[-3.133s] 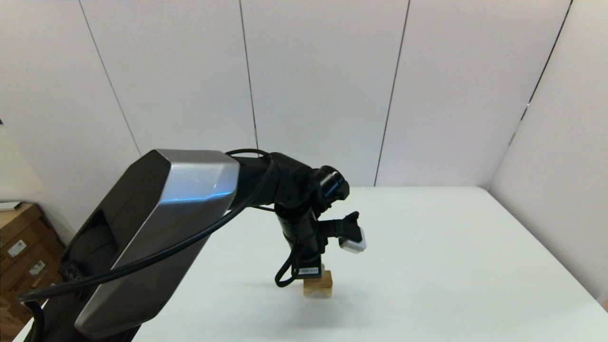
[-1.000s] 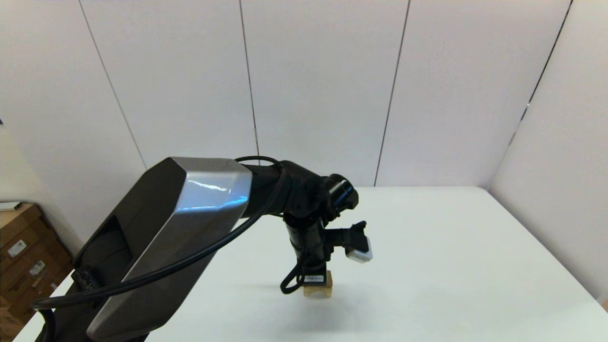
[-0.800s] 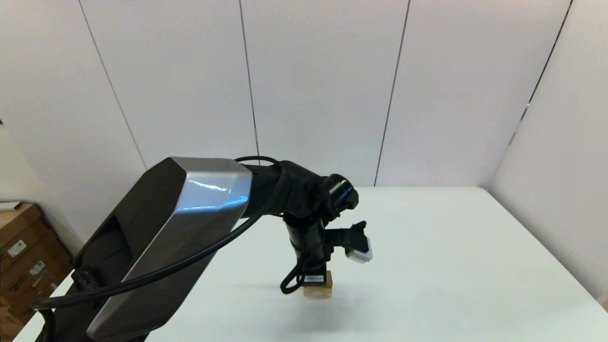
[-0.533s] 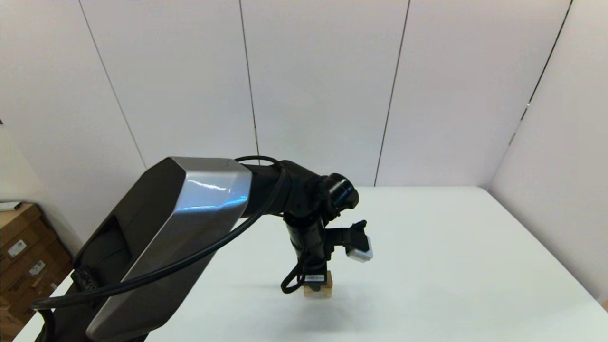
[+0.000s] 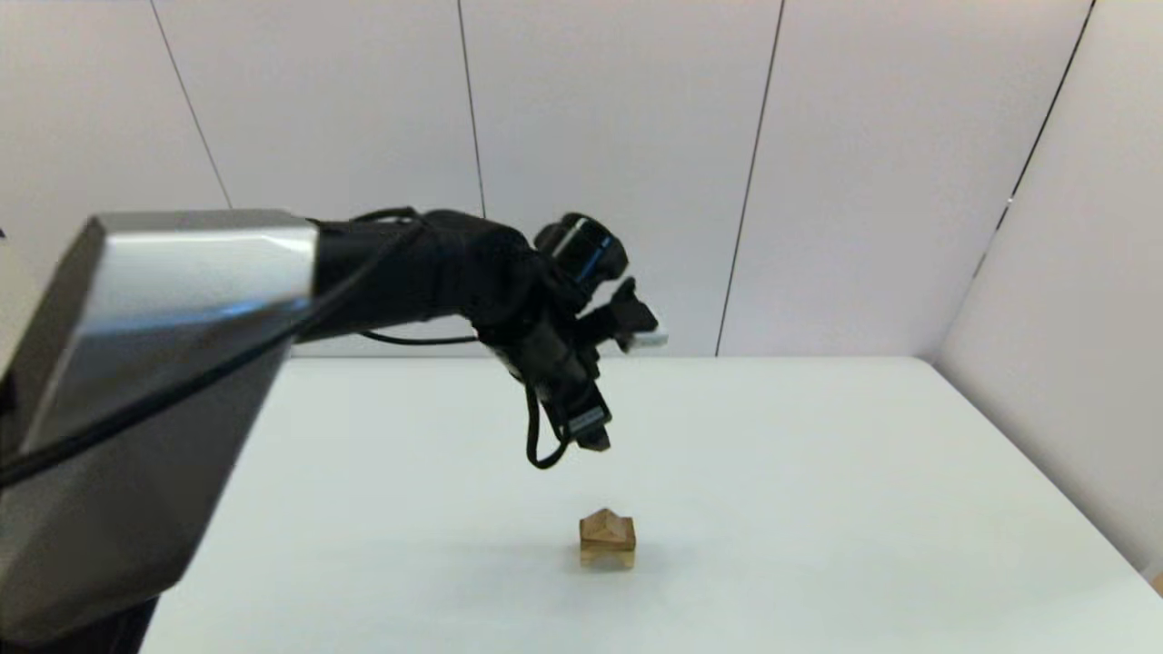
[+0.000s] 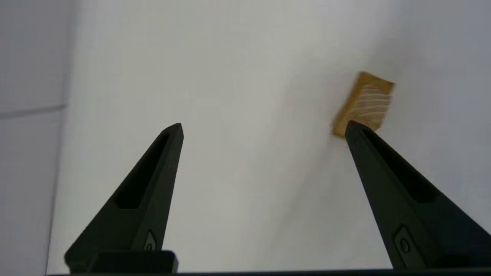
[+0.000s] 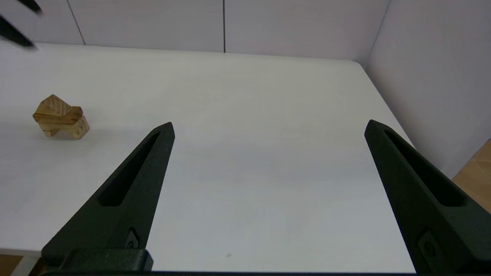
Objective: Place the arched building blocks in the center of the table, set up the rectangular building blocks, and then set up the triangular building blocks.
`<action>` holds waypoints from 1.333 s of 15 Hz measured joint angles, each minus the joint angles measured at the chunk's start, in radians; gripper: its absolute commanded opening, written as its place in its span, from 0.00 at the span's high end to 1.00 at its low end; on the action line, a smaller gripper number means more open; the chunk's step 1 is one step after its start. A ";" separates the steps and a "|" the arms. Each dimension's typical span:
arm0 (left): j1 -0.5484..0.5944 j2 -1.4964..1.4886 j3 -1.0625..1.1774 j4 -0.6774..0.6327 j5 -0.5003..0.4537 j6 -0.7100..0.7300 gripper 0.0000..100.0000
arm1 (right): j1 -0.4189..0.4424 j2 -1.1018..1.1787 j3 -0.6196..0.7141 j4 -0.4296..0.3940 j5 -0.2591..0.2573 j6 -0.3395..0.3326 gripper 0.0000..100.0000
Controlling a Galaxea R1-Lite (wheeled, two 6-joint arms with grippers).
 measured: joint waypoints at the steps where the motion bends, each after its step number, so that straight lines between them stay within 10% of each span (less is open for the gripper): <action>1: 0.032 -0.056 0.003 0.007 0.024 -0.023 0.00 | 0.000 0.000 0.000 0.000 0.000 0.000 0.00; 10: 0.276 -0.669 0.118 0.147 0.286 -0.123 0.00 | 0.000 0.000 0.000 0.000 0.000 0.000 0.00; 20: 0.533 -1.508 0.834 0.171 0.346 -0.176 0.00 | 0.000 0.000 0.000 0.000 0.000 0.000 0.00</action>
